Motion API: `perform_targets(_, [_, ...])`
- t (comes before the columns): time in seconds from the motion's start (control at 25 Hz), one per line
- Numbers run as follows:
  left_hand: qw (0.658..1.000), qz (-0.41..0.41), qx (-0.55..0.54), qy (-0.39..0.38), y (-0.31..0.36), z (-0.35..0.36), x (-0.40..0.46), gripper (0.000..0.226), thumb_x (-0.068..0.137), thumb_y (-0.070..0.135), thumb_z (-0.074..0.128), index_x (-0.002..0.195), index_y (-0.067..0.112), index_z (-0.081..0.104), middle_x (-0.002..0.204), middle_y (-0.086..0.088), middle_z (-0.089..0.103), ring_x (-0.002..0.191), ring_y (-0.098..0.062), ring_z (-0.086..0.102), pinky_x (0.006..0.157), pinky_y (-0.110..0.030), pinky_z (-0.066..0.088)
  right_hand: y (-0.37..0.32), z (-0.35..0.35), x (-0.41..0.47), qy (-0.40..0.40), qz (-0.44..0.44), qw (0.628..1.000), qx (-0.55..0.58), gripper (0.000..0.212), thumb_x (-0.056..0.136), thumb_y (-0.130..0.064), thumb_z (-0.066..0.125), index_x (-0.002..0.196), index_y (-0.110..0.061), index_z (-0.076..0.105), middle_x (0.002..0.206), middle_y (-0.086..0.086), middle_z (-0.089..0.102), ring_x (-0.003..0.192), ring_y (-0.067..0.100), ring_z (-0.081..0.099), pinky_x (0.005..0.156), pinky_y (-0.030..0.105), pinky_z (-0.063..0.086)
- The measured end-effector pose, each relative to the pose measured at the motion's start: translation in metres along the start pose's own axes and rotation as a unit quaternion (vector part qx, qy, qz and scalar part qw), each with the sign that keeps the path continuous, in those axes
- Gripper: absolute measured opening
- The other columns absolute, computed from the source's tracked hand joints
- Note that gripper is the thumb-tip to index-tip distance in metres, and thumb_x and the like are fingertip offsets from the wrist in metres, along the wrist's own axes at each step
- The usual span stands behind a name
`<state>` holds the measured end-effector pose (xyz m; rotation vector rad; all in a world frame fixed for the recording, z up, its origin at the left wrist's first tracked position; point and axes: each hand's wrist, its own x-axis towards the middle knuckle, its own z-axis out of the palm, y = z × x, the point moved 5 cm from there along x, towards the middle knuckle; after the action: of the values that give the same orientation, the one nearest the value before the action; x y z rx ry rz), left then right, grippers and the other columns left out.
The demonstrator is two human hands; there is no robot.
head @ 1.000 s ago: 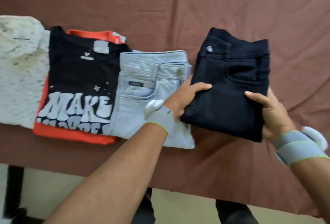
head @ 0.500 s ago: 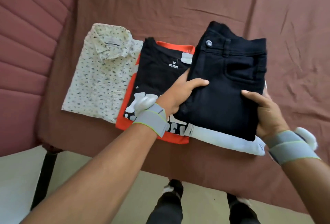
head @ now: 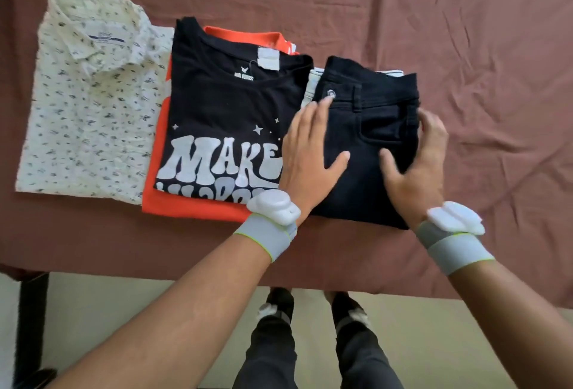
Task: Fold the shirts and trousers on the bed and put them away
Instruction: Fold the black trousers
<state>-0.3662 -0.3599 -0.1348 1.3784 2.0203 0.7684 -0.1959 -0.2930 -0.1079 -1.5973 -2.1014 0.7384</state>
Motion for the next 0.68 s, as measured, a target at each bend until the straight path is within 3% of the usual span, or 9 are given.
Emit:
perform_targets(0.08, [0.991, 0.052, 0.120, -0.025, 0.010, 0.014, -0.003, 0.070, 0.091, 0.045, 0.048, 0.155, 0.029, 0.023, 0.162, -0.002, 0.020, 0.151, -0.022, 0.006, 0.118, -0.048, 0.018, -0.018, 0.024, -0.005, -0.094, -0.065, 0.986, -0.122, 0.068, 0.091, -0.030, 0.053, 0.152, -0.024, 0.024, 0.161, 0.006, 0.012, 0.148, 0.028, 0.010, 0.115, 0.058, 0.016])
perform_targets(0.2, [0.971, 0.035, 0.223, -0.078, -0.010, 0.039, -0.002, 0.066, 0.093, 0.049, 0.041, 0.155, 0.036, 0.020, 0.163, 0.001, 0.017, 0.152, -0.021, -0.003, 0.113, -0.059, 0.022, 0.011, 0.057, -0.008, -0.241, -0.015, 0.945, -0.222, 0.061, 0.100, -0.046, 0.031, 0.151, -0.043, -0.001, 0.160, -0.011, -0.018, 0.148, 0.016, -0.017, 0.110, 0.070, 0.008])
perform_targets(0.48, [0.969, 0.024, 0.237, -0.071, -0.026, 0.055, 0.005, 0.069, 0.089, 0.050, 0.042, 0.154, 0.037, 0.022, 0.161, 0.001, 0.022, 0.152, -0.023, -0.002, 0.114, -0.055, 0.024, 0.038, 0.080, -0.005, -0.261, -0.009, 0.939, -0.224, 0.064, 0.100, -0.047, 0.030, 0.149, -0.045, -0.011, 0.158, -0.012, -0.026, 0.146, 0.014, -0.022, 0.112, 0.066, 0.005])
perform_targets(0.68, [0.970, 0.003, 0.224, -0.100, -0.029, 0.058, 0.009, 0.071, 0.088, 0.051, 0.043, 0.154, 0.039, 0.020, 0.161, 0.002, 0.021, 0.152, -0.022, -0.004, 0.115, -0.054, 0.024, 0.034, 0.080, -0.001, -0.288, -0.009, 0.930, -0.230, 0.064, 0.099, -0.046, 0.032, 0.151, -0.043, -0.005, 0.159, -0.010, -0.023, 0.146, 0.014, -0.020, 0.111, 0.066, 0.006])
